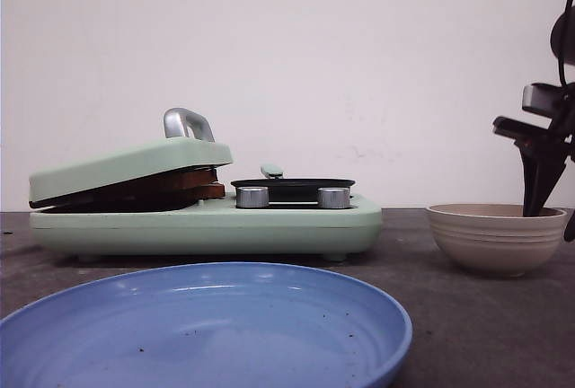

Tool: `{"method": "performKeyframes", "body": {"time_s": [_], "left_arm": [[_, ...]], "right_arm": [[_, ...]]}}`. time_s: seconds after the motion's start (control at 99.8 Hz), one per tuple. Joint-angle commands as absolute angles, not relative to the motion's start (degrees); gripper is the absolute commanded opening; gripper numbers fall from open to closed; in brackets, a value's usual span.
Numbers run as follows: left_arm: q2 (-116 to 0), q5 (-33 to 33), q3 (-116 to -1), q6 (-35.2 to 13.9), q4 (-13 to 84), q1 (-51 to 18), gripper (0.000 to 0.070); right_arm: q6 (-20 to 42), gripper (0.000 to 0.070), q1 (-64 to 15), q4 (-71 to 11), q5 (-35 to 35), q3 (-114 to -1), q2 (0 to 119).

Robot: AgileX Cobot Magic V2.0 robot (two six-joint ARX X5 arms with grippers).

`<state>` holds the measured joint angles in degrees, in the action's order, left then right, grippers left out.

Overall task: Make breakfast with bread and shrimp
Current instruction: 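Move the right gripper down and grasp the rim of the cream bowl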

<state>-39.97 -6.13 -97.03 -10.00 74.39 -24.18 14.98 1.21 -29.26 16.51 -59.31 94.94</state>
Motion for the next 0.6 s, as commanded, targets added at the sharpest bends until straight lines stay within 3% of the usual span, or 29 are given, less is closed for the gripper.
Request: {"method": "performKeyframes", "body": {"time_s": [0.0, 0.591], "left_arm": [[-40.4, -6.4, -97.7, -10.2, 73.1, -24.4, 0.0015], [-42.0, -6.5, -97.2, -9.6, 60.2, -24.4, 0.0015]], "right_arm": [[15.0, 0.0273, 1.4, -28.4, 16.7, -60.0, 96.6], [16.5, 0.0270, 1.4, -25.8, 19.6, -60.0, 99.3]]}}
